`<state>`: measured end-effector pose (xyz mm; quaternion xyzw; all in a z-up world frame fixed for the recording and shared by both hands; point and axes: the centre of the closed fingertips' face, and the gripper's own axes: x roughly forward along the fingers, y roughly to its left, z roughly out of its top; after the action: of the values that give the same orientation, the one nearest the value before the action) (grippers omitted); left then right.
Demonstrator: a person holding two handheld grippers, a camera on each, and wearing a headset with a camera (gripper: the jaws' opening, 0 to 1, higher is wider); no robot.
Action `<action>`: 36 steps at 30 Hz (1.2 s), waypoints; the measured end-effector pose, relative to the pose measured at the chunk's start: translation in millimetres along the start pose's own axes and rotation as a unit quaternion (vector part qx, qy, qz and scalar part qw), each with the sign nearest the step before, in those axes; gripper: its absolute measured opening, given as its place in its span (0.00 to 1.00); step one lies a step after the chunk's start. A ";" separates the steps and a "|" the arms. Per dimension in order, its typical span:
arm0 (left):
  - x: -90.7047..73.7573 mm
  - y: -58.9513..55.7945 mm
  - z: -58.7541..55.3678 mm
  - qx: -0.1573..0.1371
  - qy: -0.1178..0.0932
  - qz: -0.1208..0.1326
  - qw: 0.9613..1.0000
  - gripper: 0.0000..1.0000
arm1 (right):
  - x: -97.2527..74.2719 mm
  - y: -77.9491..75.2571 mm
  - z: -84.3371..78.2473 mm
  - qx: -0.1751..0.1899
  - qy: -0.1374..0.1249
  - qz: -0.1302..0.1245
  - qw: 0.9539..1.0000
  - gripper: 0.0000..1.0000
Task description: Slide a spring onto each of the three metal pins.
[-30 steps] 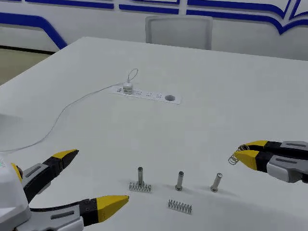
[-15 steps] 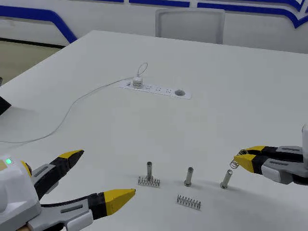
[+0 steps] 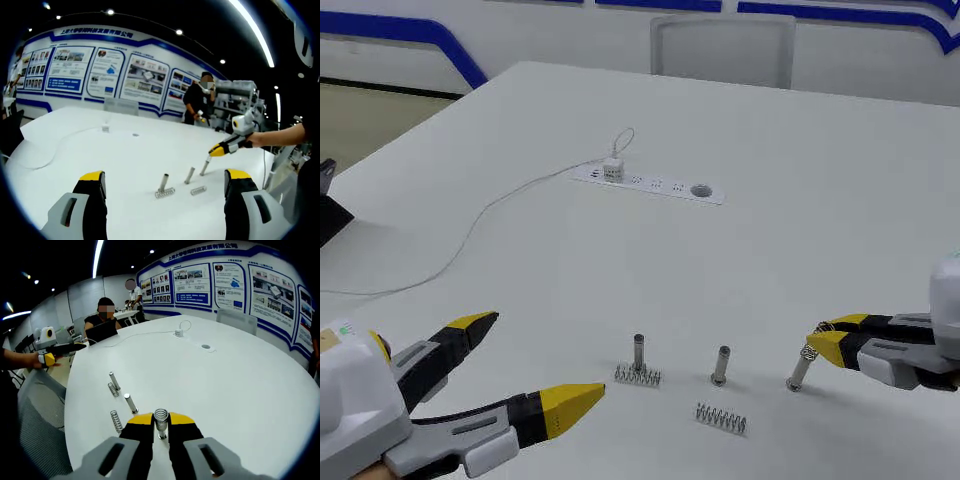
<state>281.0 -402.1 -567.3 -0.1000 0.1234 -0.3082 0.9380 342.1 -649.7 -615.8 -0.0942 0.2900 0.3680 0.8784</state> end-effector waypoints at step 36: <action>1.6 -3.6 -9.6 -0.010 0.021 -0.011 1.000 1.00 | 26.3 10.0 -47.6 -0.036 0.068 0.004 0.997 0.11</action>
<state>277.4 -406.9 -575.7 -0.1039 0.1453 -0.3189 0.9308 328.9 -645.1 -669.3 -0.1494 0.3362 0.3746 0.8511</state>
